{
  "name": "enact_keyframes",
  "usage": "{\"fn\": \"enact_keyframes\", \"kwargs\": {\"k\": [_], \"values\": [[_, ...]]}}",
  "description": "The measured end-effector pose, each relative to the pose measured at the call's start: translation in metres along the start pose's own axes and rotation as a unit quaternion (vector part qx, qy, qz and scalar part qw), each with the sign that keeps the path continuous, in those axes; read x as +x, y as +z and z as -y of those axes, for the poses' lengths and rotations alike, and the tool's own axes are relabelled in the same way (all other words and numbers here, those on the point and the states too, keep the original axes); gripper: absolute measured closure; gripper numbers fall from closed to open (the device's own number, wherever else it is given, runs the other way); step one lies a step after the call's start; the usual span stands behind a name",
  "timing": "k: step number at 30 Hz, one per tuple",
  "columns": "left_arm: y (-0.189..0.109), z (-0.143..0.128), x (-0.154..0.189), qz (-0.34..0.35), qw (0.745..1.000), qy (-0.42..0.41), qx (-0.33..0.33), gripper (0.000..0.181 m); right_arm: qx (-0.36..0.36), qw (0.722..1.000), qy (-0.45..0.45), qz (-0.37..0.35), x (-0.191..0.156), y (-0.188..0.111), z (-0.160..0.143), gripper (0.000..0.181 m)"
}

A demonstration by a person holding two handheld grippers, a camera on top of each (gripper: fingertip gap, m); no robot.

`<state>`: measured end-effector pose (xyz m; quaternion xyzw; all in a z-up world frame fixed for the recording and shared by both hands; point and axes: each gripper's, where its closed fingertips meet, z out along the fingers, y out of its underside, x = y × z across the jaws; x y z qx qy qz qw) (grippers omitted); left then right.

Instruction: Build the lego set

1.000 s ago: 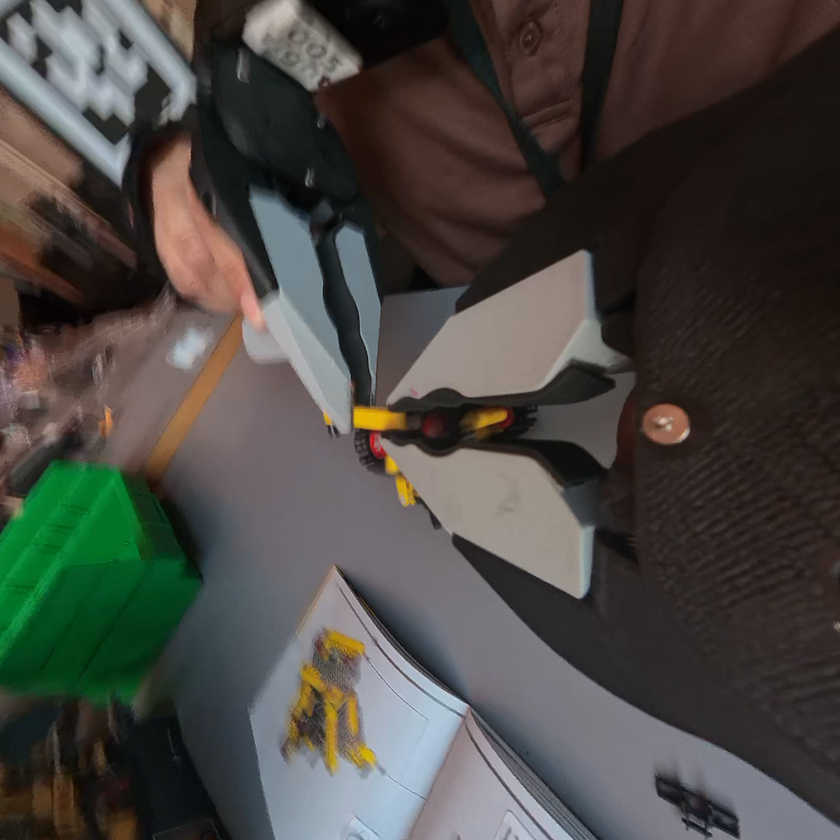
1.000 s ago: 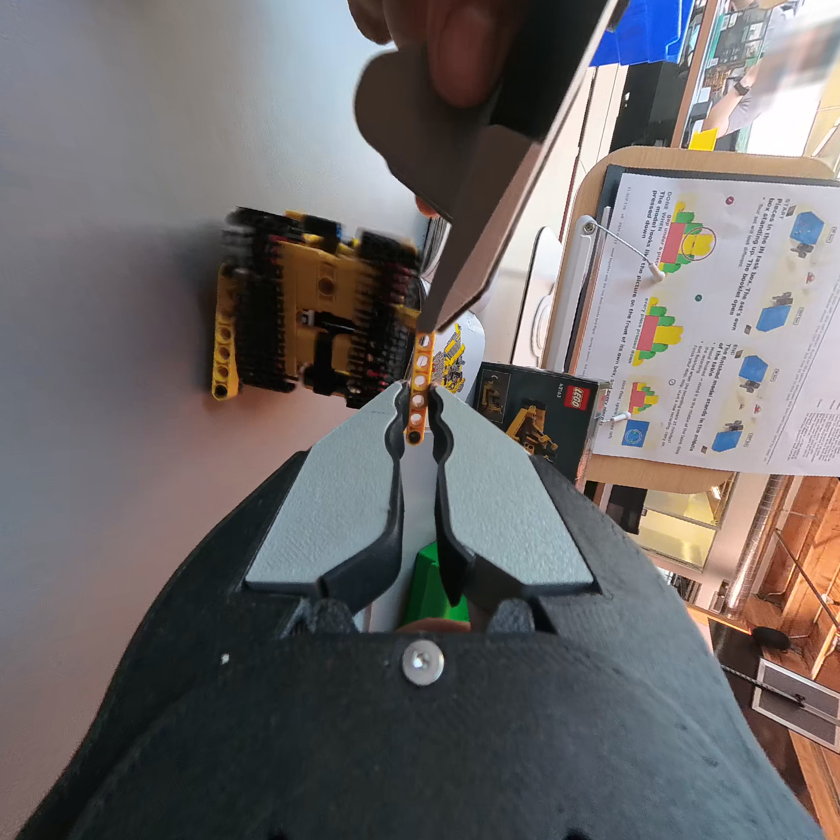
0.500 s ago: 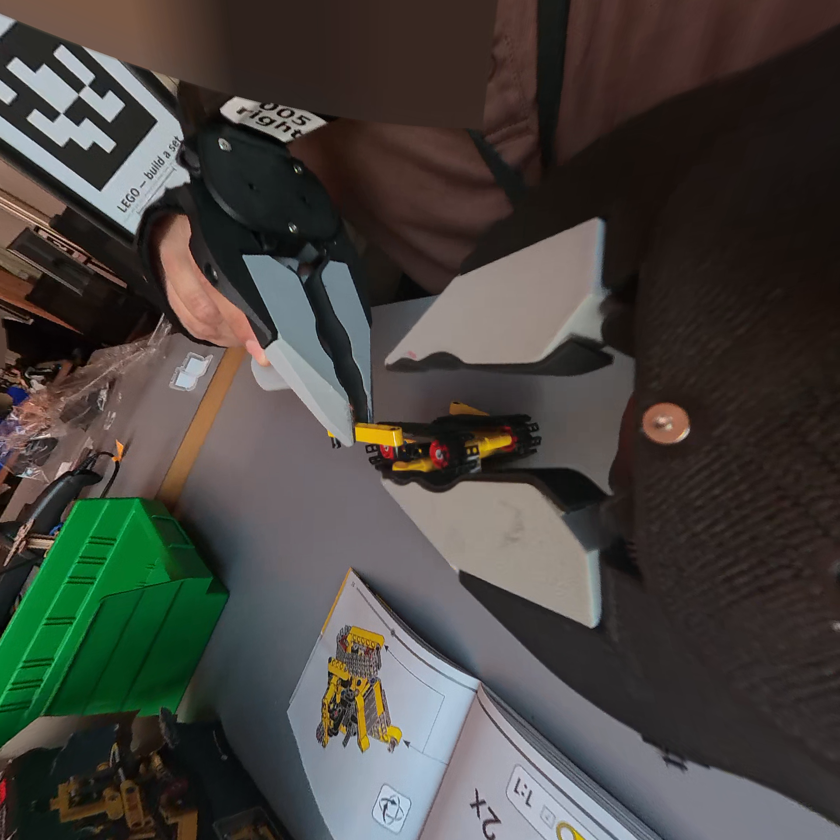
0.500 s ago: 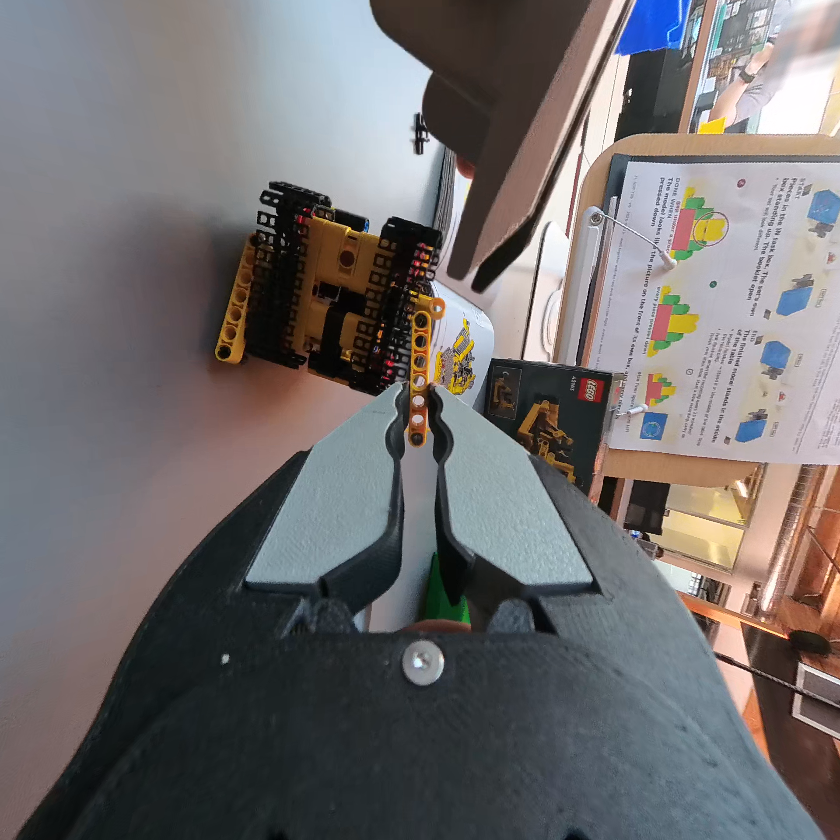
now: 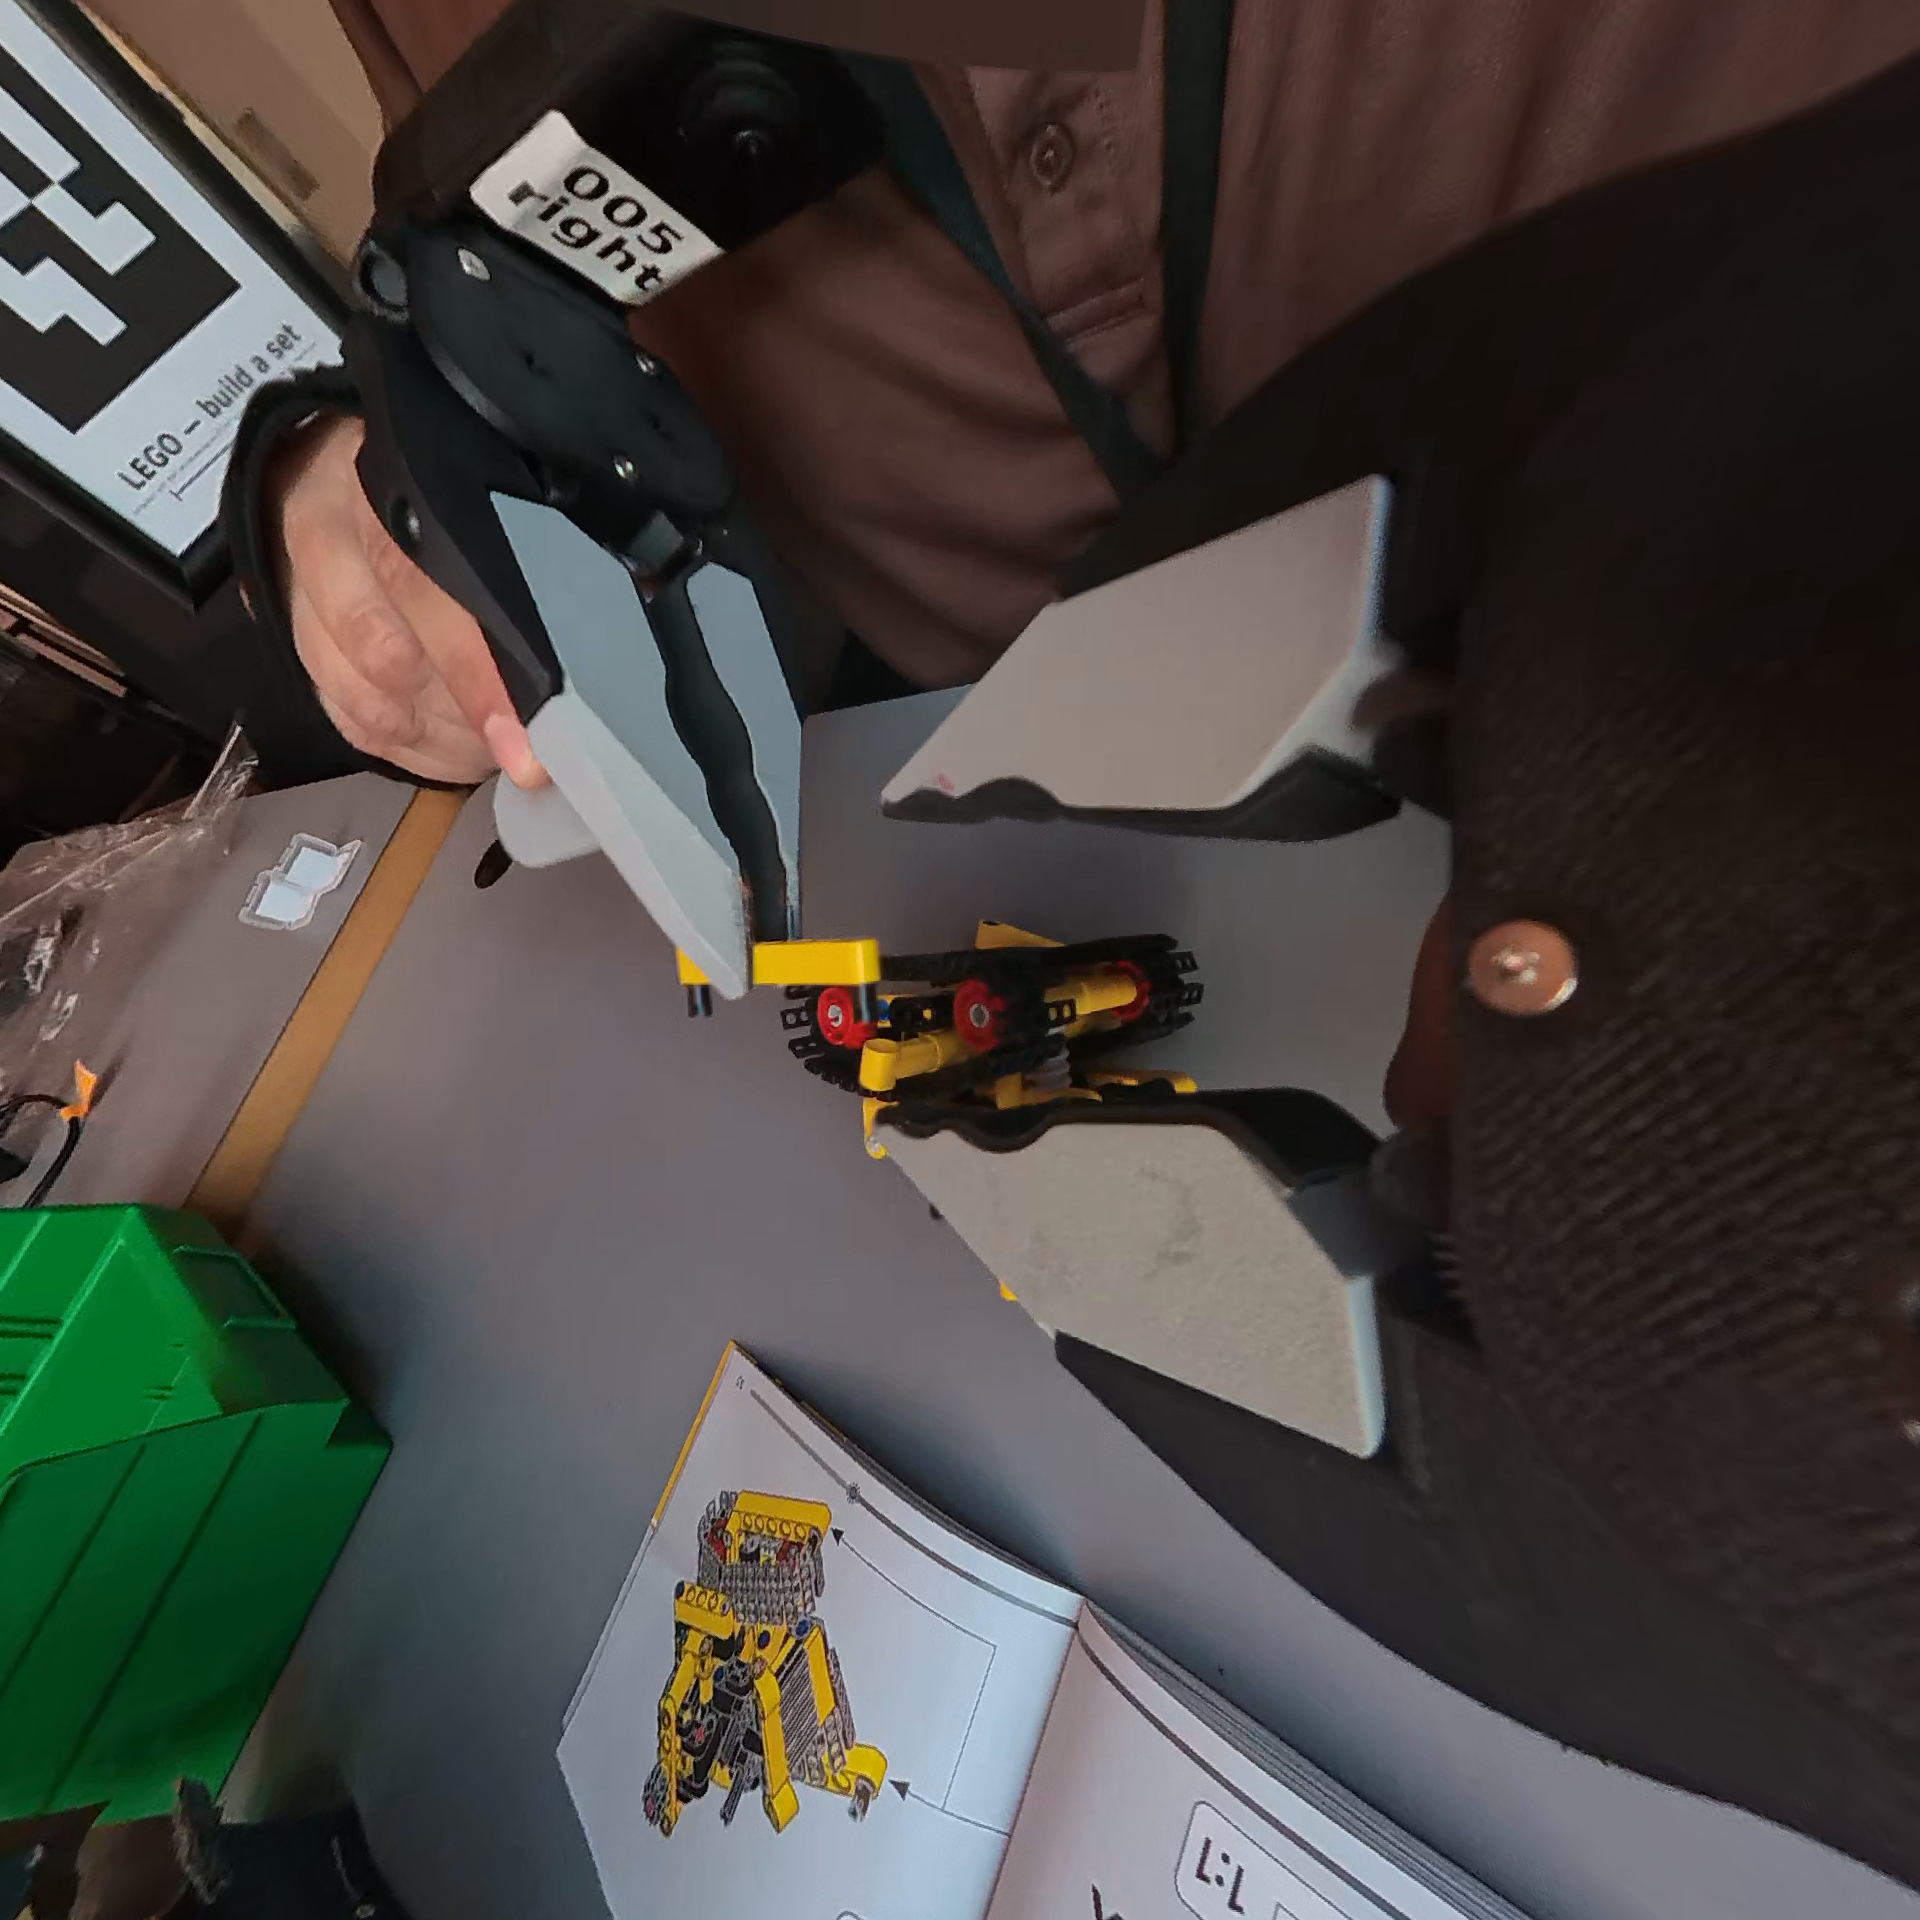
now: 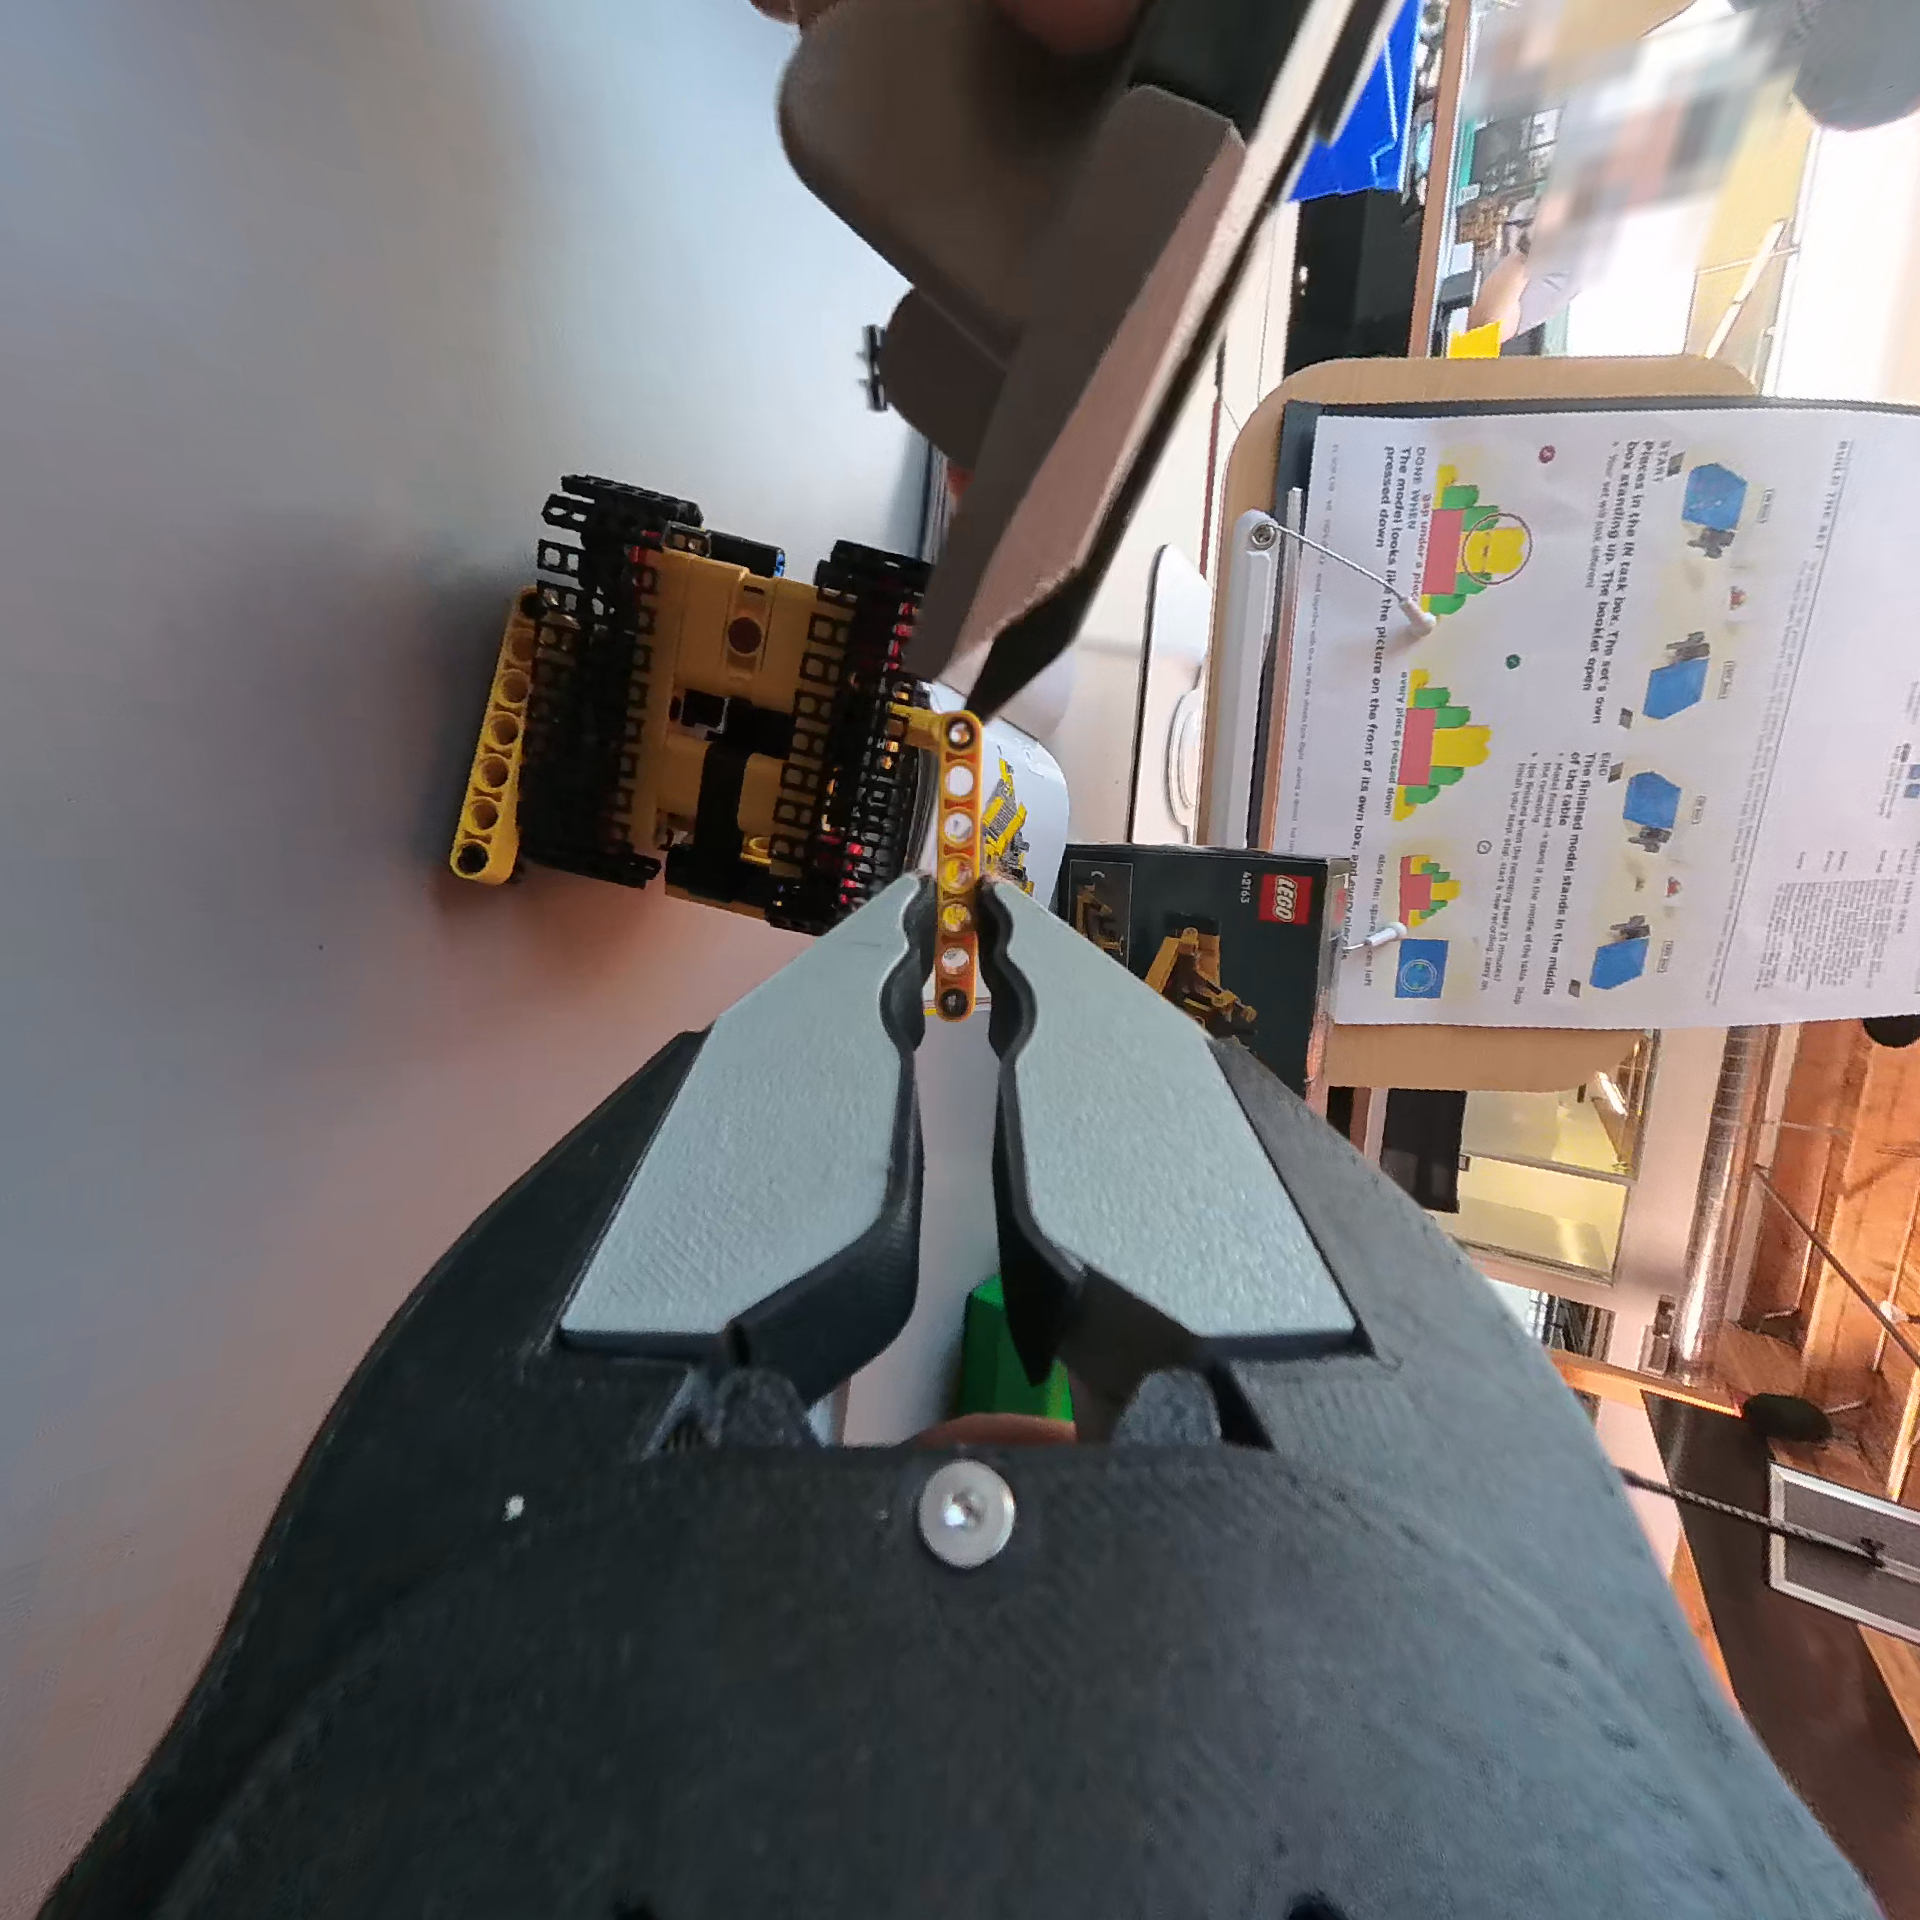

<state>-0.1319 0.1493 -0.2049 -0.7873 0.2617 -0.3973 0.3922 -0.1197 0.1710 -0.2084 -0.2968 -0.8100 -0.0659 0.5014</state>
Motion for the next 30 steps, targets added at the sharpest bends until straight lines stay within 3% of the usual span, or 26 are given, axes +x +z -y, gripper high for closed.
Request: {"fn": "enact_keyframes", "kwargs": {"k": [8,13,21,30], "values": [[0.006,-0.008,-0.005,0.013,1.0,0.004,-0.027,0.136,0.008,0.998,0.058,0.007,-0.001,0.001,-0.005,0.177],[0.002,-0.006,-0.005,0.015,0.999,0.014,-0.032,0.133,-0.002,0.993,0.121,-0.008,0.018,-0.004,-0.03,0.177],[0.002,-0.008,-0.006,0.015,0.999,0.013,-0.032,0.133,0.008,0.986,0.165,-0.002,0.012,-0.007,-0.043,0.176],[0.009,-0.01,-0.008,0.021,0.999,0.018,-0.044,0.142,0.045,0.985,0.165,0.02,-0.001,-0.004,-0.019,0.176]]}}
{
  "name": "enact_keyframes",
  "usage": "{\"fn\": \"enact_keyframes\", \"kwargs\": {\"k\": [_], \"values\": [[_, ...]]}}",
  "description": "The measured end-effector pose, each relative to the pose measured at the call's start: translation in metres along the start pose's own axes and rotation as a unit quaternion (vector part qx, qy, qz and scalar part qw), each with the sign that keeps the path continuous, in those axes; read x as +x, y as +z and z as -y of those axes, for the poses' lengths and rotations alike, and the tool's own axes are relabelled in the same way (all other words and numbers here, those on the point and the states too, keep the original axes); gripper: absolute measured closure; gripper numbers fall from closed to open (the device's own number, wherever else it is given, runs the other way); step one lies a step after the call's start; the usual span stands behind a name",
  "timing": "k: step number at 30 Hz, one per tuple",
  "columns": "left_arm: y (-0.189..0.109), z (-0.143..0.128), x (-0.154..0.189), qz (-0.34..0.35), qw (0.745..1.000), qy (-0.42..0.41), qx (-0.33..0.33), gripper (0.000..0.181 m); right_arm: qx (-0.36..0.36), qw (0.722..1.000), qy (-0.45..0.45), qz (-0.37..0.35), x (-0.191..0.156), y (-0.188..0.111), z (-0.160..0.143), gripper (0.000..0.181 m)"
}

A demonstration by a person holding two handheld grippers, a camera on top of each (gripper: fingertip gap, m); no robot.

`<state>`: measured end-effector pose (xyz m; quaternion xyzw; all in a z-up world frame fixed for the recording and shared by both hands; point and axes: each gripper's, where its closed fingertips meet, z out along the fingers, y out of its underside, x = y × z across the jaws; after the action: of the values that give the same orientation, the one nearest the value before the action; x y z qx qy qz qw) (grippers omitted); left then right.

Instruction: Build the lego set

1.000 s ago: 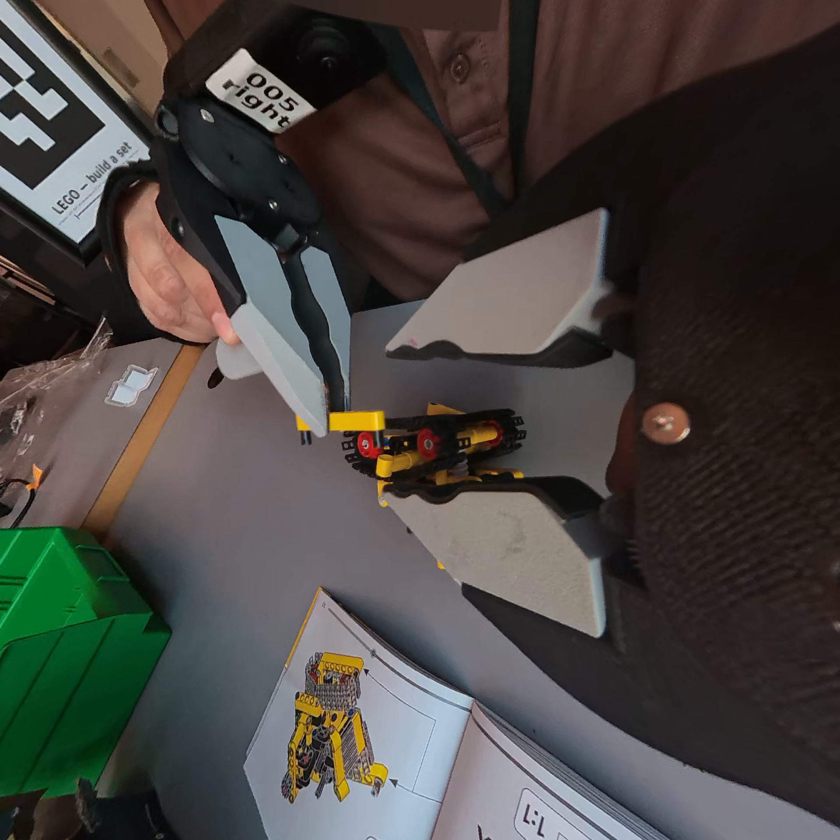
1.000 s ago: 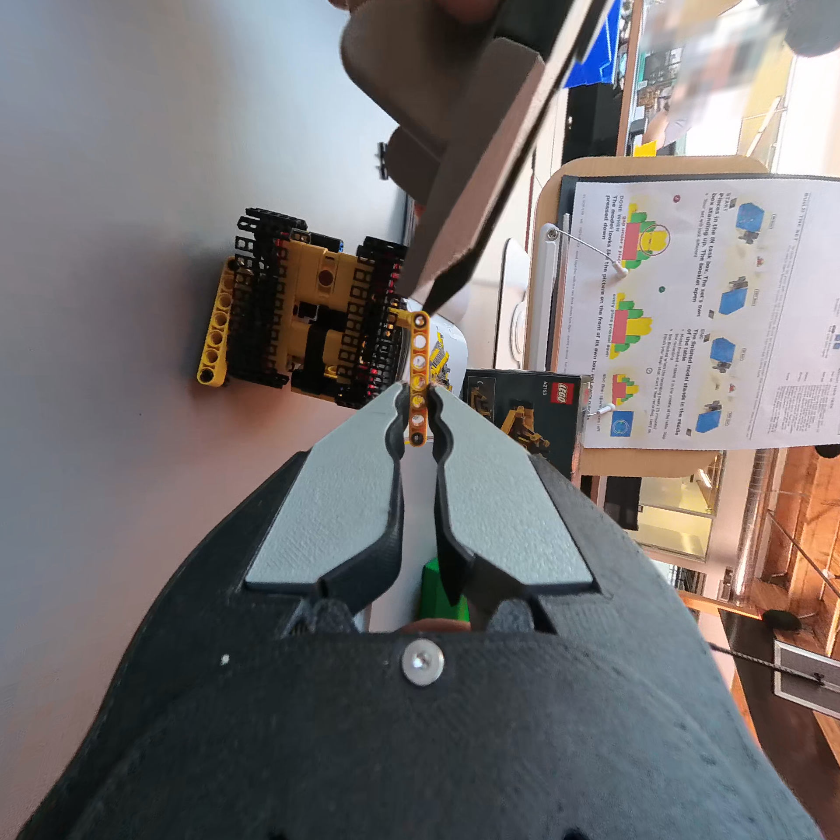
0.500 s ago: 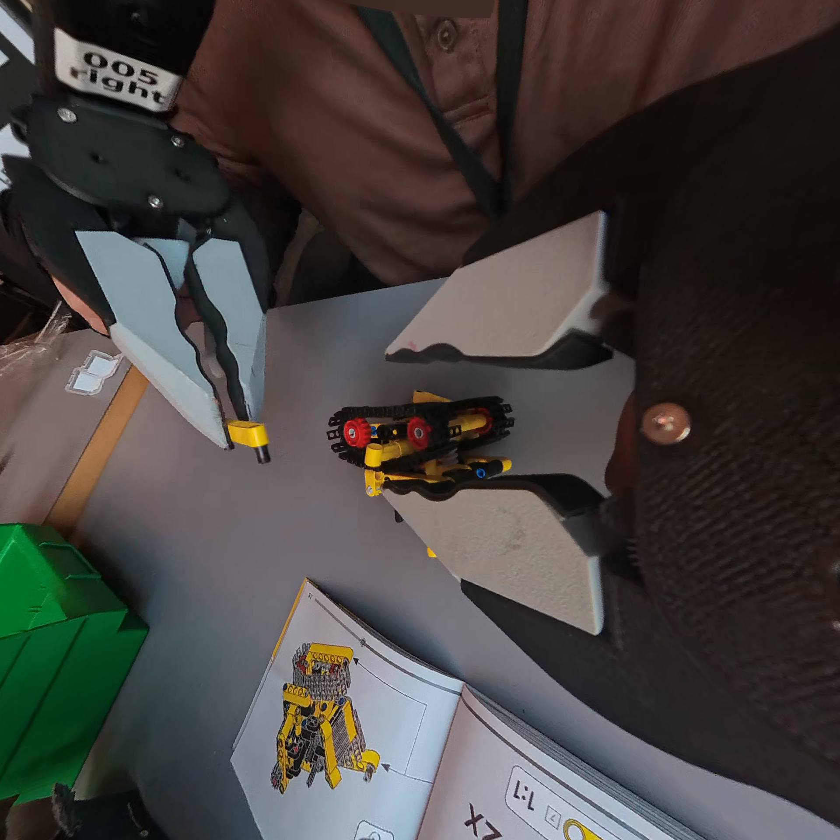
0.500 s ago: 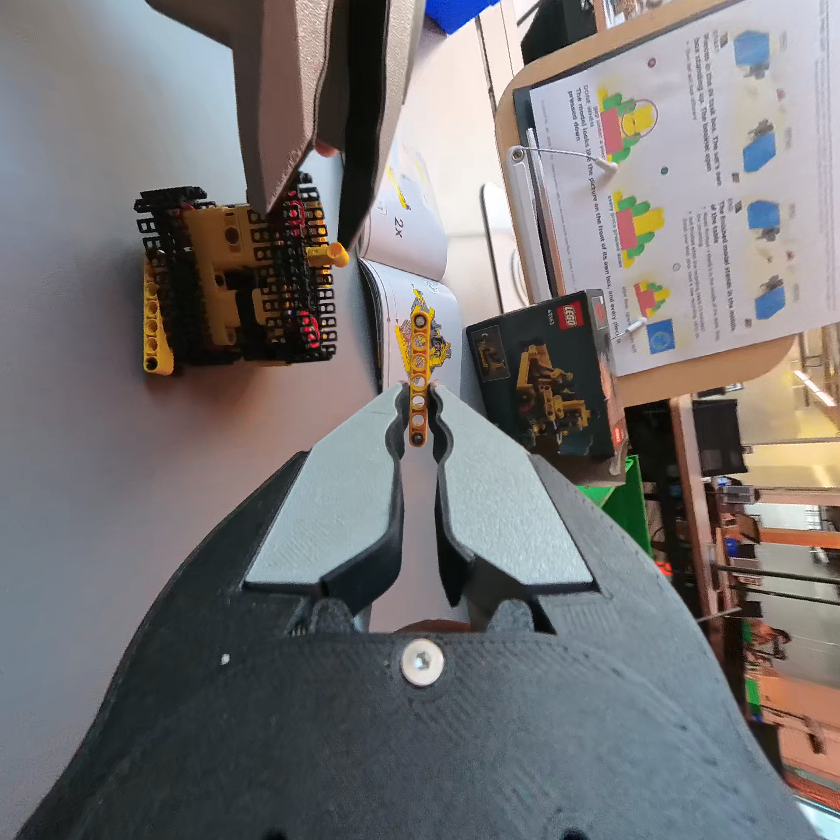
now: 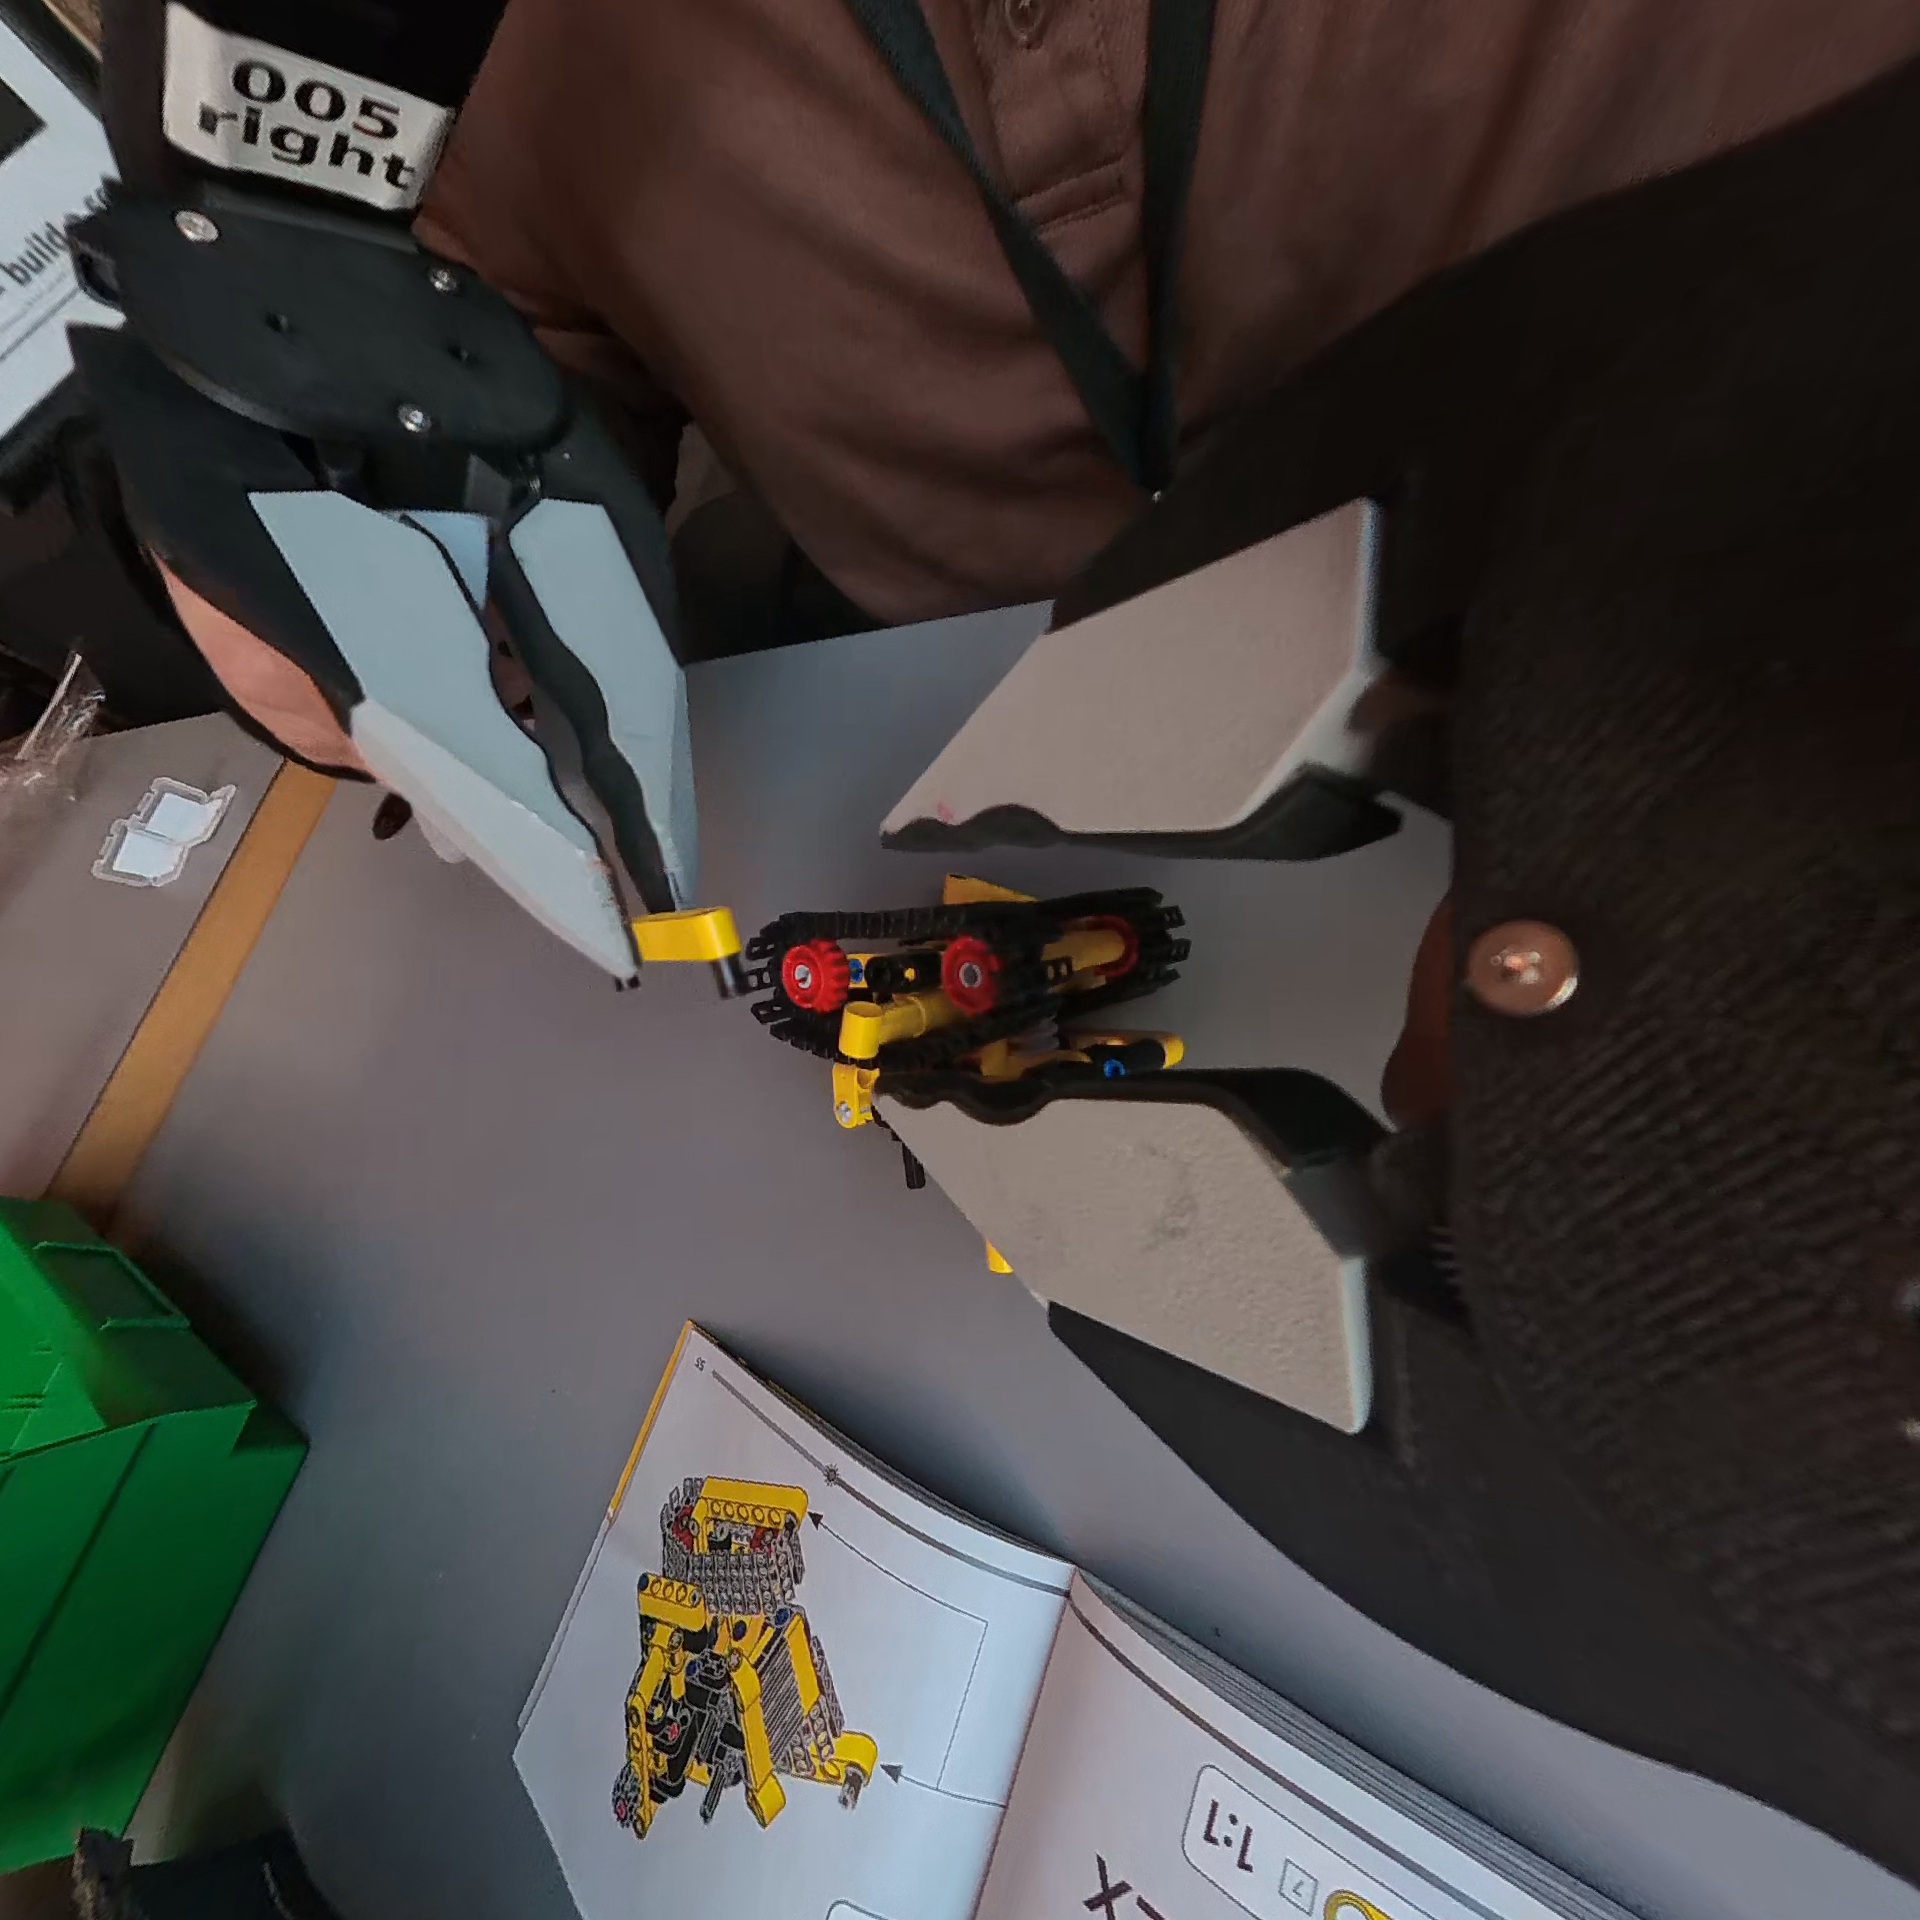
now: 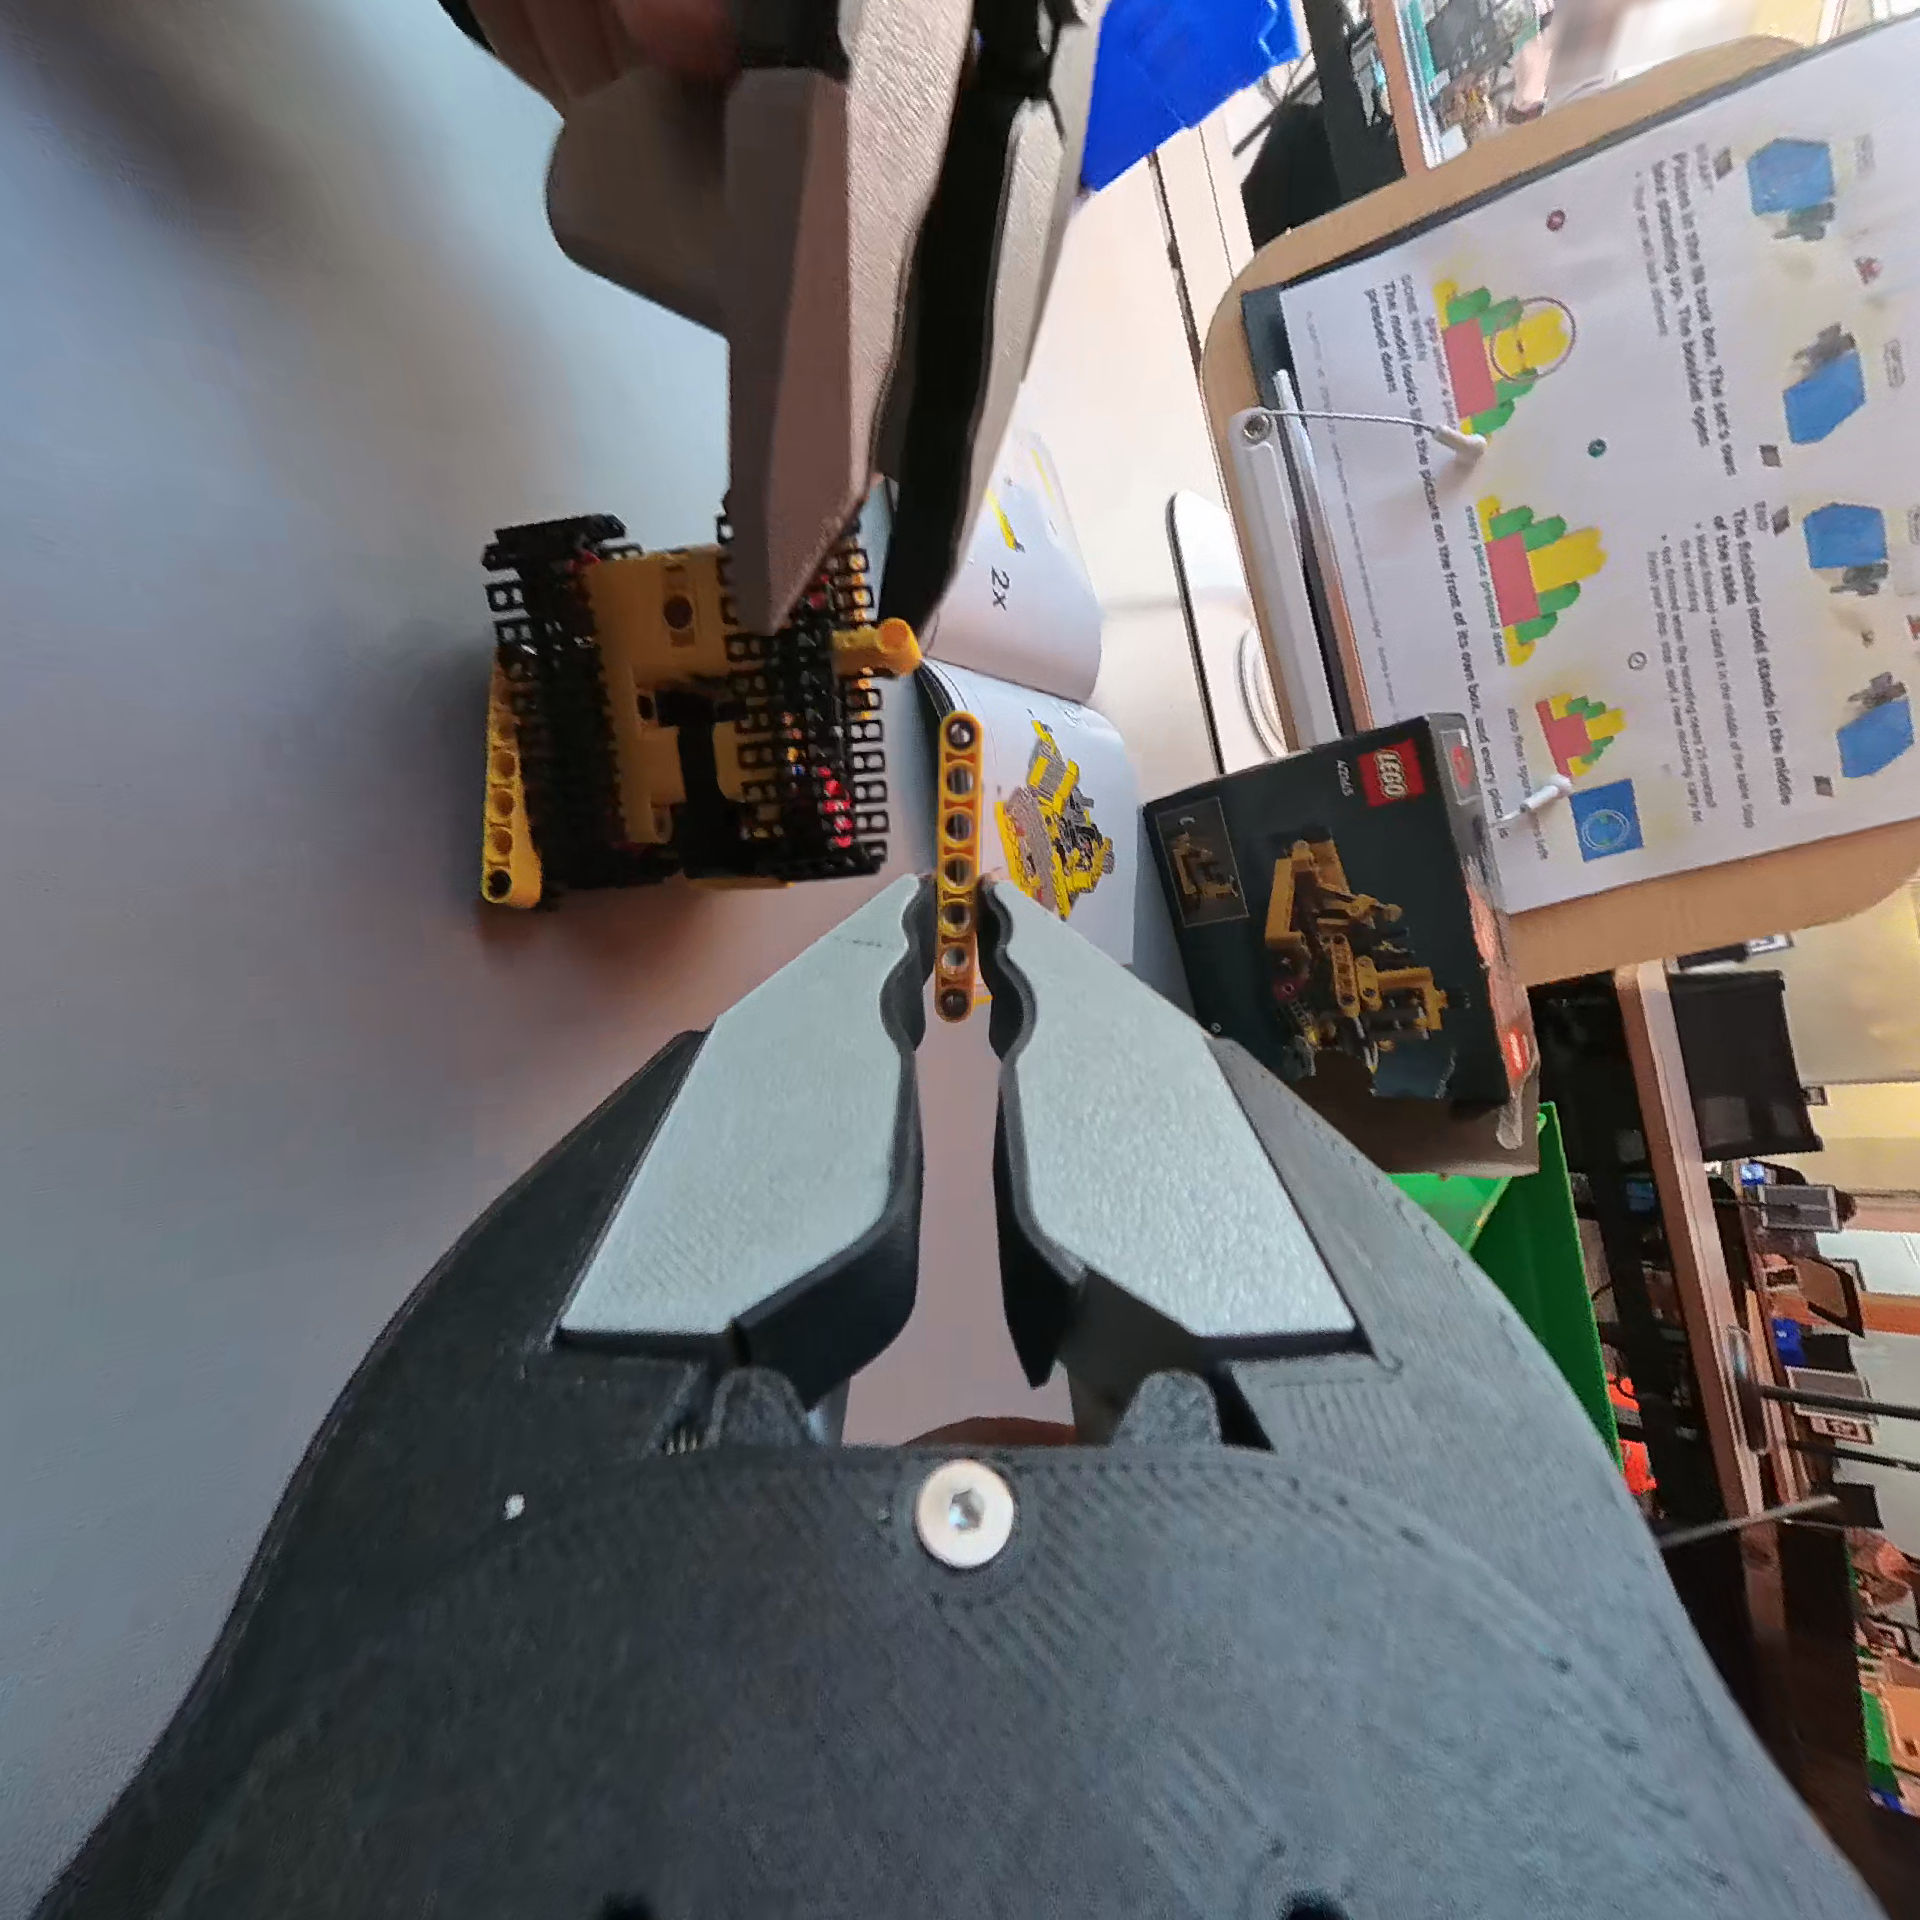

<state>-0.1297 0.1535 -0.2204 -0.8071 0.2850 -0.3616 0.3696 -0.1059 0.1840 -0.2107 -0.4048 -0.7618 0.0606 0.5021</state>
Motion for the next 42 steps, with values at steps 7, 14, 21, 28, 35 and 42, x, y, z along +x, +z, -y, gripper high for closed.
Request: {"fn": "enact_keyframes", "kwargs": {"k": [7,14,21,28,35,42], "values": [[-0.003,0.002,0.003,-0.018,1.0,-0.001,-0.006,0.135,-0.005,0.999,-0.038,-0.008,-0.01,0.007,0.017,0.176],[-0.015,0.015,0.007,-0.087,0.996,-0.001,0.0,0.145,-0.017,0.999,-0.04,-0.01,-0.006,0.006,0.018,0.176],[-0.016,0.01,-0.018,-0.061,0.998,0.015,-0.032,0.156,-0.025,0.999,-0.035,0.004,-0.01,0.006,0.017,0.177],[-0.007,0.003,-0.012,-0.087,0.994,0.035,-0.059,0.158,-0.034,0.998,-0.043,0.008,-0.01,0.009,0.02,0.177],[-0.008,0.006,-0.005,-0.121,0.991,0.036,-0.049,0.165,-0.06,0.997,-0.057,0.004,-0.01,0.011,0.017,0.176],[-0.007,0.007,-0.002,-0.124,0.991,0.028,-0.044,0.158,-0.094,0.993,-0.076,-0.011,-0.009,0.009,0.014,0.176]]}}
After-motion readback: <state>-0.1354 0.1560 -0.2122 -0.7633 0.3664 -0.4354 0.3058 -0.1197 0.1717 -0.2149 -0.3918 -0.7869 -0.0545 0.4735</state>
